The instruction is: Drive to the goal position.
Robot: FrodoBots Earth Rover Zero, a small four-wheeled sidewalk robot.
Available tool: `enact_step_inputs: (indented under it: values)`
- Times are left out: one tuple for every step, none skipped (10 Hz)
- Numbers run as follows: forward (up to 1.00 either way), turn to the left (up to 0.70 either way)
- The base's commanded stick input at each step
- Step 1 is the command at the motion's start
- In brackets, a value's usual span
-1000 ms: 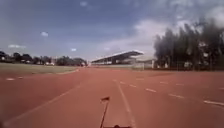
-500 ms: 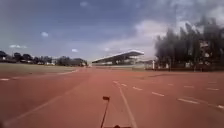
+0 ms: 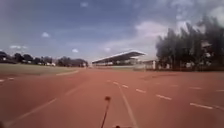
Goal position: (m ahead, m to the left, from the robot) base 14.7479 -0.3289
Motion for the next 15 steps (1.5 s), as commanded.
enact_step_inputs:
  values:
    - [0.70, 0.00]
    - [0.70, 0.00]
    - [0.70, 0.00]
    - [0.70, 0.00]
    - [0.70, 0.00]
    - [0.70, 0.00]
    - [0.70, 0.00]
    - [0.70, 0.00]
    - [0.70, 0.00]
    - [0.70, 0.00]
    - [0.70, 0.00]
    - [0.70, 0.00]
    - [0.70, 0.00]
    - [0.70, 0.00]
    - [0.70, 0.00]
